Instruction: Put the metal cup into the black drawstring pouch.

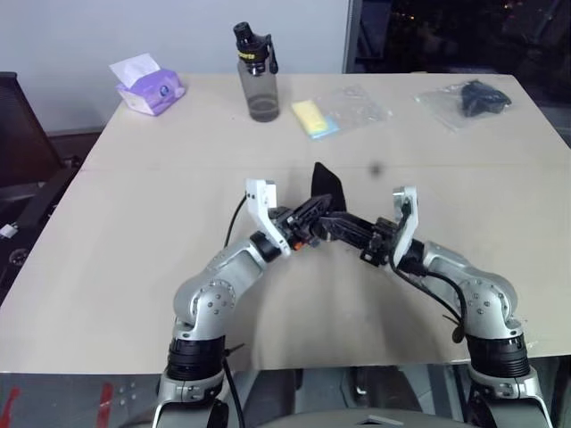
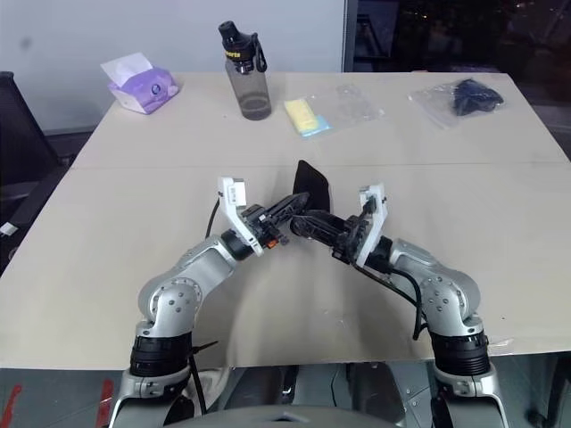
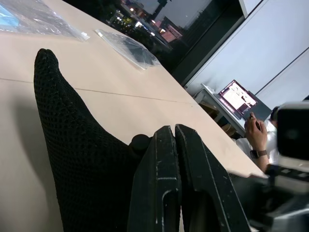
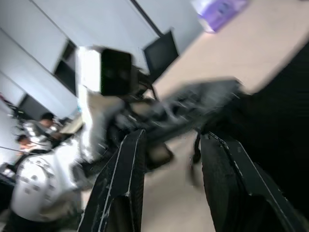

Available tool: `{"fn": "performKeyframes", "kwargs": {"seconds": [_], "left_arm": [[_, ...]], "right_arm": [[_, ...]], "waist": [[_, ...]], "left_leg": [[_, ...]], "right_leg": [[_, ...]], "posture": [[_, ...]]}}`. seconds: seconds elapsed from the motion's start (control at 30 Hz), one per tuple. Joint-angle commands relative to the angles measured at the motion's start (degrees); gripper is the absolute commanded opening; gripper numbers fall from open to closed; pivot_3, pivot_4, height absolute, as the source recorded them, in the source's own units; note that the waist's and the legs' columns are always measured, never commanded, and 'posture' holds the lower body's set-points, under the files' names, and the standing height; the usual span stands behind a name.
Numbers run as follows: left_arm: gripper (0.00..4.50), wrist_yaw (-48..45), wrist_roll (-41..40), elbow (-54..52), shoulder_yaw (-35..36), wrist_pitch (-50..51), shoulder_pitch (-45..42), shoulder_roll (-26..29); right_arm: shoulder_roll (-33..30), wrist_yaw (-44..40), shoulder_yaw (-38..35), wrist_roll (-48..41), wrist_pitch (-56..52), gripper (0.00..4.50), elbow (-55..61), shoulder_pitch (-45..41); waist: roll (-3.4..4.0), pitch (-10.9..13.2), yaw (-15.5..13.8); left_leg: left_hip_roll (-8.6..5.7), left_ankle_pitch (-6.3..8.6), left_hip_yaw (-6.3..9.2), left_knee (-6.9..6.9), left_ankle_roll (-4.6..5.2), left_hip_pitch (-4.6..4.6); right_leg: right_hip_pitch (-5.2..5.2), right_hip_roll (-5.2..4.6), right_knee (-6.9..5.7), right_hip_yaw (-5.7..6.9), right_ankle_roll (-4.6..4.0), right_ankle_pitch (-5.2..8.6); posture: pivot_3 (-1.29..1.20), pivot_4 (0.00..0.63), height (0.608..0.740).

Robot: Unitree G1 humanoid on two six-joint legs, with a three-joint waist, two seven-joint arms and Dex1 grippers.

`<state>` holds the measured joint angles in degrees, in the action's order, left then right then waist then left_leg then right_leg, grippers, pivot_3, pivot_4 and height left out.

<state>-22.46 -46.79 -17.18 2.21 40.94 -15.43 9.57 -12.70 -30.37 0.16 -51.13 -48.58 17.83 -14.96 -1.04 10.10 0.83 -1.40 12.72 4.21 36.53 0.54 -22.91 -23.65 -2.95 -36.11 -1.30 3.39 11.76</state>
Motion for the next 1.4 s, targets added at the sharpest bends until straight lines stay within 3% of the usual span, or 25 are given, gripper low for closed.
{"fn": "performKeyframes", "kwargs": {"seconds": [0.03,0.43,0.57,0.77,1.0,1.23,1.33,1.4], "left_arm": [[0.0,-0.6,-0.2,-1.0,-0.2,-0.5,-0.2,-0.3],[0.0,-0.6,0.0,-1.1,-0.1,-0.7,-0.2,-0.1],[0.0,-0.7,0.0,-1.0,0.1,-0.7,-0.2,-0.1],[0.0,-0.7,0.1,-1.0,0.0,-0.7,-0.1,-0.2],[0.0,-0.8,0.4,-0.6,0.0,-0.7,-0.2,-0.2],[0.0,-1.1,2.2,-1.2,-0.8,-2.5,-0.2,-0.3],[0.88,-2.8,-0.1,-2.3,0.4,-3.1,0.0,-0.6],[1.82,-1.7,2.1,-2.3,0.4,-3.9,-0.5,-0.1]], "right_arm": [[0.8,0.2,-0.1,0.3,1.4,1.8,0.4,-0.3],[4.8,3.5,0.4,5.1,4.1,1.8,-4.5,-2.3],[5.3,3.7,-0.3,5.5,4.6,0.02,-4.3,-2.0],[5.3,2.8,-3.7,0.9,4.0,0.02,-1.5,-0.7],[6.3,3.8,-12.0,-16.9,1.6,0.02,1.0,-1.1],[7.9,9.2,-13.3,-27.6,1.8,0.02,0.9,-4.7],[8.3,11.5,-12.7,-28.9,2.8,0.0,1.1,-7.4],[8.3,13.0,-12.6,-29.7,3.2,0.0,1.3,-9.6]], "waist": [[0.0,0.0,0.1],[0.0,0.0,0.0],[0.0,0.0,0.0],[0.0,0.0,0.0],[0.0,0.0,0.0],[0.01,0.0,0.1],[0.02,0.0,0.1],[0.02,0.0,0.1]], "left_leg": [[0.01,0.0,-0.01,0.0,0.0,0.01],[0.0,0.0,0.0,0.0,0.0,0.01],[0.0,0.0,0.02,0.0,0.0,0.01],[0.0,0.0,0.01,0.0,0.0,0.01],[0.02,0.0,0.03,0.0,0.0,0.01],[0.03,0.0,0.01,0.0,0.0,0.02],[0.03,0.0,0.0,0.0,0.01,0.01],[0.03,0.0,0.01,0.0,0.01,0.01]], "right_leg": [[0.0,0.0,0.0,-0.01,0.0,0.0],[0.0,0.0,-0.02,-0.02,0.0,0.0],[0.0,0.01,-0.02,0.01,0.0,0.0],[0.0,0.0,-0.02,-0.01,0.0,0.0],[0.0,0.0,-0.02,-0.01,0.0,0.0],[0.0,0.01,-0.04,0.0,-0.01,0.0],[-0.01,0.01,-0.04,-0.01,-0.01,0.0],[-0.01,0.01,-0.04,-0.02,0.0,0.0]], "posture": [[0.0,0.15,0.74],[0.0,0.15,0.74],[0.0,0.15,0.74],[0.0,0.15,0.74],[0.0,0.15,0.74],[0.0,0.15,0.74],[0.0,0.15,0.74],[0.0,0.15,0.74]]}}
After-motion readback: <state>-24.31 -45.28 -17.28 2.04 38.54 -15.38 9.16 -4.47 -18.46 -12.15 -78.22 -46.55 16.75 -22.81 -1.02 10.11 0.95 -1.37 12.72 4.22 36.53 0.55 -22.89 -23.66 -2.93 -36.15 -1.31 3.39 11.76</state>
